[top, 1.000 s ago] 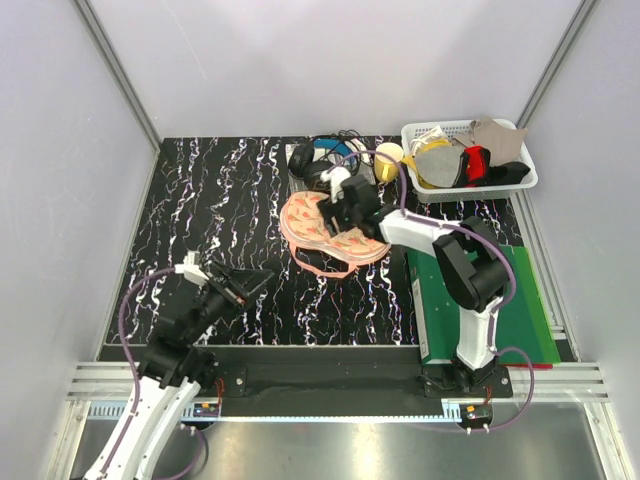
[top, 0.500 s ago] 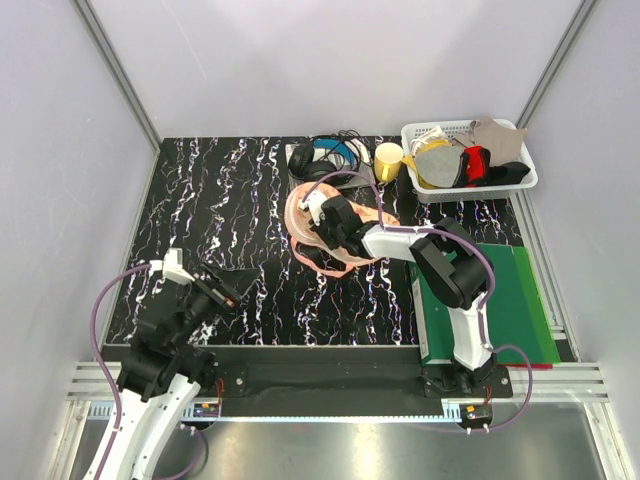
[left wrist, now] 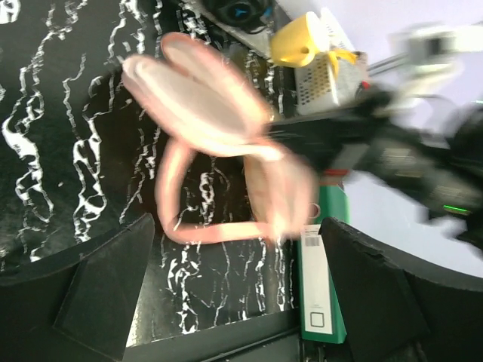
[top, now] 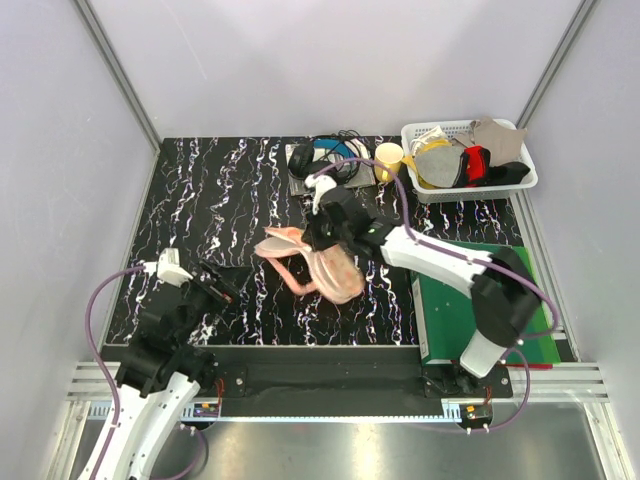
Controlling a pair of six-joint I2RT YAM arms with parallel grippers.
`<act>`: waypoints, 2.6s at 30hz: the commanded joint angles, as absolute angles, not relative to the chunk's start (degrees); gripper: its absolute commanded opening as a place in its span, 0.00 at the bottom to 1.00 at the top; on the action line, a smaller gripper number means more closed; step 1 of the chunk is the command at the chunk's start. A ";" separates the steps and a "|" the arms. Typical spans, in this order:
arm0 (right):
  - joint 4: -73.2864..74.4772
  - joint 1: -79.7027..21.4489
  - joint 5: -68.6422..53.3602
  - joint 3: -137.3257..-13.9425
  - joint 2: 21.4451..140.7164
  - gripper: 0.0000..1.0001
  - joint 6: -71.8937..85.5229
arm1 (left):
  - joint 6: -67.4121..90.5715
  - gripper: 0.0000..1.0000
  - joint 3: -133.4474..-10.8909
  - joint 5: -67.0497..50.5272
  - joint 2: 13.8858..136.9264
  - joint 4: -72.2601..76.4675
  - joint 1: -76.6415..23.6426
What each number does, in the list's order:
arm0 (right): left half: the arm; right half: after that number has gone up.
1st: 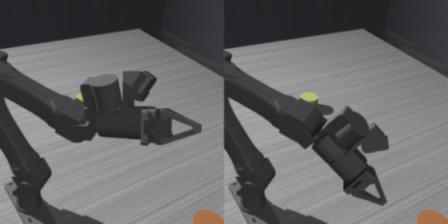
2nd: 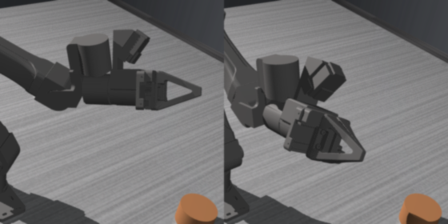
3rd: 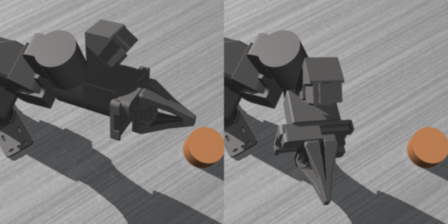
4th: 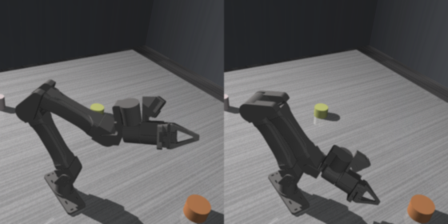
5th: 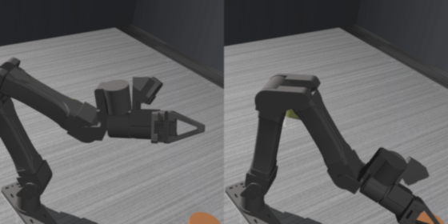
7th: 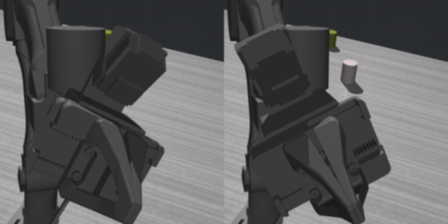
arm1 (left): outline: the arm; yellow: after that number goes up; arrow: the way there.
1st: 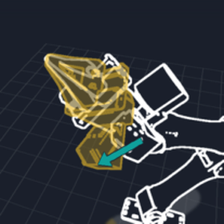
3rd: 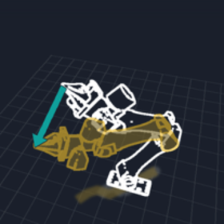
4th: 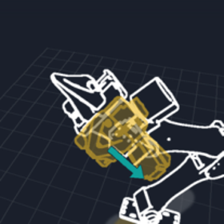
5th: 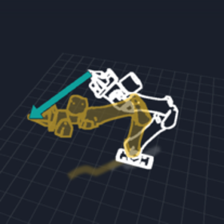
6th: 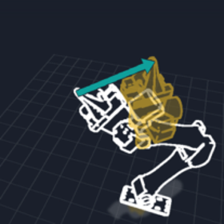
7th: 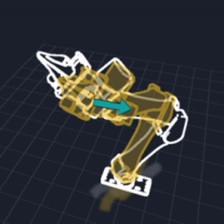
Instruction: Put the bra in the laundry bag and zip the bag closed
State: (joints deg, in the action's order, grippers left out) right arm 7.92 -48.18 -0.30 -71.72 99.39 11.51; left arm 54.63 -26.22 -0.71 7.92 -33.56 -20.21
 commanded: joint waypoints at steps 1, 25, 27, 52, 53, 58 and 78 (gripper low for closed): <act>5.82 -47.90 -9.22 -73.30 93.61 0.00 37.15 | 54.23 0.95 -27.69 0.80 10.89 -32.61 -20.39; -17.05 -47.29 -15.21 -61.17 99.05 0.00 60.20 | 59.58 0.99 -18.02 -24.69 37.08 -6.08 -22.14; -17.57 -47.29 -15.38 -61.08 99.23 0.00 60.56 | 61.08 0.93 -16.44 -25.57 38.40 -0.19 -23.11; -12.05 -38.96 -16.35 -50.03 87.02 0.00 50.73 | 55.81 0.00 -20.56 -0.19 31.03 -24.84 -23.20; -9.69 -37.72 -16.09 -48.97 85.97 0.00 50.10 | 55.72 0.00 -20.83 2.17 30.68 -26.09 -23.20; 5.16 -30.42 -7.49 -42.55 75.95 0.41 39.86 | 53.27 0.09 -23.11 10.45 29.09 -31.11 -22.94; 24.17 -7.42 21.81 -71.16 75.92 1.00 18.64 | 48.26 0.78 -21.27 -16.96 31.20 -12.83 -25.31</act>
State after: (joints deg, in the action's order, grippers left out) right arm 24.95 -16.45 21.56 -62.41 69.52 24.08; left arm 48.21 -23.03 -8.40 32.62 -21.58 -24.51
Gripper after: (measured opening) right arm 0.993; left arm 0.772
